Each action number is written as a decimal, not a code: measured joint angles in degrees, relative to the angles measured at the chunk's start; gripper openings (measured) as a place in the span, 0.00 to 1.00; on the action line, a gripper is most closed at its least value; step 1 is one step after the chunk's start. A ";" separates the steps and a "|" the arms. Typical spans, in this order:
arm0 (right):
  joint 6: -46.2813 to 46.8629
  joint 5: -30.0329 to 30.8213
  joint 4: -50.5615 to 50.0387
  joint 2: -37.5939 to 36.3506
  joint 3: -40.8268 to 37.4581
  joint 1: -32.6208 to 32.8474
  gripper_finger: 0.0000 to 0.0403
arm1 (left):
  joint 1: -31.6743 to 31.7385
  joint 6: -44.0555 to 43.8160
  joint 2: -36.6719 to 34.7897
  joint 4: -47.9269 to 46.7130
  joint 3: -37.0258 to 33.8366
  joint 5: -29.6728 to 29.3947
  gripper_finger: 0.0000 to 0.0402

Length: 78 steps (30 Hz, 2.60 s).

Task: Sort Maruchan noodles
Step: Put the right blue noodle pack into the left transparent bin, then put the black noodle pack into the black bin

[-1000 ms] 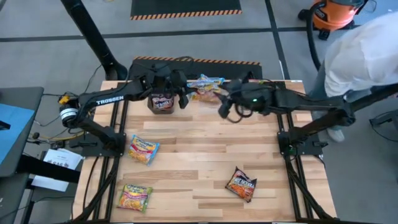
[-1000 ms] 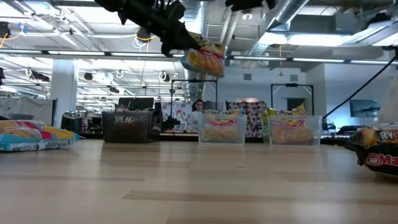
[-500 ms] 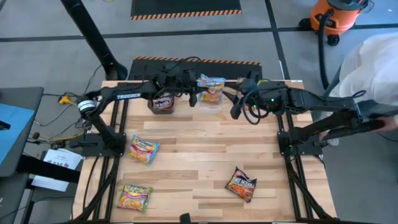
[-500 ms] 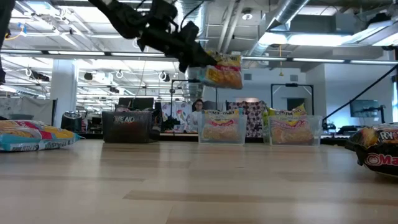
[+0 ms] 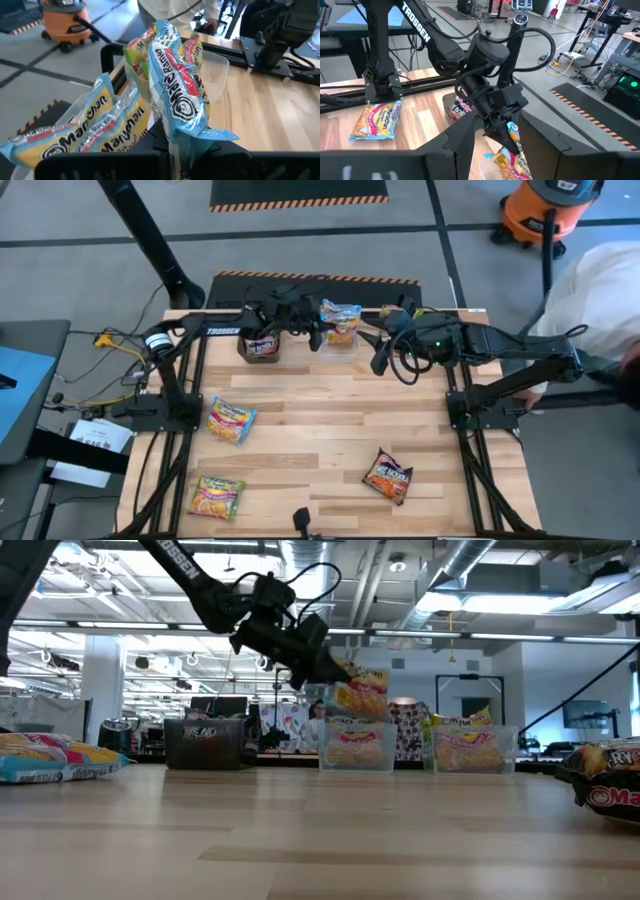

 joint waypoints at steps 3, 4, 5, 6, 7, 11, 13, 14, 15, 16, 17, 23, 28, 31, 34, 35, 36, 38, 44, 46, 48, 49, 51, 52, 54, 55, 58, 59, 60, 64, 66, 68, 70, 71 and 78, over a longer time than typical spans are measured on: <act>0.00 0.02 0.00 0.00 -0.01 0.00 0.43 | 0.30 -1.33 1.28 0.34 0.01 0.20 0.04; 0.00 0.02 0.00 0.00 -0.02 0.00 0.43 | 0.29 -1.54 1.95 0.59 0.03 0.23 0.04; 0.00 0.02 0.00 0.00 -0.02 0.00 0.43 | 0.30 -2.11 2.59 0.63 0.03 0.26 0.04; 0.02 0.02 0.00 0.00 -0.02 0.00 0.43 | 0.37 -2.73 3.23 0.71 0.03 0.24 0.04; 0.04 0.02 0.00 0.00 -0.02 0.00 0.43 | 0.37 -3.17 3.95 1.45 0.03 0.19 0.04; 0.07 0.04 0.01 0.01 -0.02 0.00 0.43 | 0.69 -5.96 5.77 2.60 0.09 0.16 0.04; 0.07 0.04 0.01 0.02 -0.02 0.02 0.43 | 0.89 -6.54 6.28 1.94 0.05 0.30 0.04; 0.09 0.04 0.03 0.02 -0.02 0.02 0.43 | 1.00 -6.61 6.30 1.94 0.05 0.18 0.04; 0.09 0.04 0.03 0.02 -0.02 0.02 0.43 | 1.02 -6.61 6.26 1.96 0.05 -0.08 0.04; 0.09 0.04 0.03 0.02 -0.02 0.02 0.43 | 1.07 -6.64 6.22 1.92 0.08 -0.91 0.04; 0.09 0.04 0.03 0.02 -0.02 0.02 0.43 | 1.09 -6.69 6.21 1.72 0.09 -1.65 0.04; 0.07 0.04 0.03 0.02 -0.02 0.02 0.43 | 1.11 -8.16 6.21 1.06 0.07 -2.03 0.04; 0.07 0.04 0.03 0.02 -0.02 0.02 0.43 | 1.11 -8.20 6.21 -0.29 0.07 -2.03 0.06; 0.07 0.04 0.03 0.02 -0.02 0.02 0.43 | 1.11 -8.23 6.21 -1.53 0.07 -1.42 0.11; 0.07 0.04 0.03 0.02 -0.02 0.02 0.43 | 1.11 -8.23 6.21 -2.65 0.07 -1.35 0.19; 0.07 0.04 0.03 0.02 -0.02 0.02 0.43 | 1.11 -8.23 6.20 -2.68 0.07 -1.57 0.22; 0.07 0.04 0.03 0.02 -0.02 0.02 0.43 | 1.11 -8.23 6.19 -2.66 0.07 -1.78 0.25; 0.07 0.04 0.03 0.02 -0.02 0.02 0.43 | 1.11 -8.59 6.19 -2.63 0.07 -2.00 0.30; 0.04 0.04 0.03 0.02 -0.04 0.02 0.43 | 1.94 -11.79 6.15 -2.88 0.32 -1.76 0.39; 0.00 0.04 0.00 0.02 -0.04 0.02 0.43 | 2.50 -12.60 6.15 -3.87 1.27 -0.65 0.40; -0.01 0.04 -0.02 0.03 -0.04 0.02 0.43 | 3.24 -12.29 6.15 -5.84 2.89 0.77 0.41; -0.02 0.04 -0.06 0.02 -0.04 0.02 0.43 | 3.72 -12.07 6.15 -7.39 3.91 1.37 0.41; 0.00 0.02 -0.44 0.02 -0.04 0.02 0.43 | 4.65 -11.70 6.13 -11.41 6.38 2.45 0.41; -0.02 0.02 -0.76 0.04 -0.04 0.02 0.43 | 5.21 -11.25 6.14 -13.58 7.76 2.91 0.41; -0.02 0.02 -1.53 0.04 -0.04 0.02 0.43 | 6.19 -10.01 6.13 -19.08 10.98 3.39 0.41; -0.02 0.00 -1.76 0.04 -0.04 0.02 0.43 | 6.58 -9.14 6.13 -22.08 12.67 3.38 0.41; 0.00 -0.01 -2.25 0.04 -0.04 0.03 0.43 | 7.68 -5.50 6.13 -32.40 18.23 3.39 0.41; 0.00 -0.02 -2.47 0.04 -0.04 0.04 0.43 | 7.93 -3.97 6.13 -35.71 20.11 3.35 0.41; 0.00 -0.02 -2.57 0.04 -0.04 0.04 0.43 | 8.16 -2.57 6.13 -39.15 22.10 3.32 0.41; -0.01 -0.04 -2.60 0.04 -0.04 0.44 0.43 | 8.72 1.43 6.04 -50.83 28.88 3.34 0.41; -0.02 -0.07 -2.60 0.04 -0.04 0.56 0.43 | 8.75 3.44 5.62 -56.30 31.29 3.08 0.41; 0.00 -0.09 -2.73 0.04 -0.04 0.94 0.43 | 8.74 5.67 4.82 -60.35 32.66 2.97 0.41; -0.02 -0.09 -3.02 0.04 -0.04 1.13 0.43 | 8.67 7.60 3.57 -64.14 32.99 3.13 0.41; 0.00 -0.09 -3.09 0.04 -0.04 1.24 0.43 | 8.65 8.48 2.80 -65.81 32.99 3.21 0.40; -0.02 -0.09 -3.12 0.04 -0.04 1.25 0.43 | 8.04 11.51 -3.04 -77.96 33.01 3.25 0.37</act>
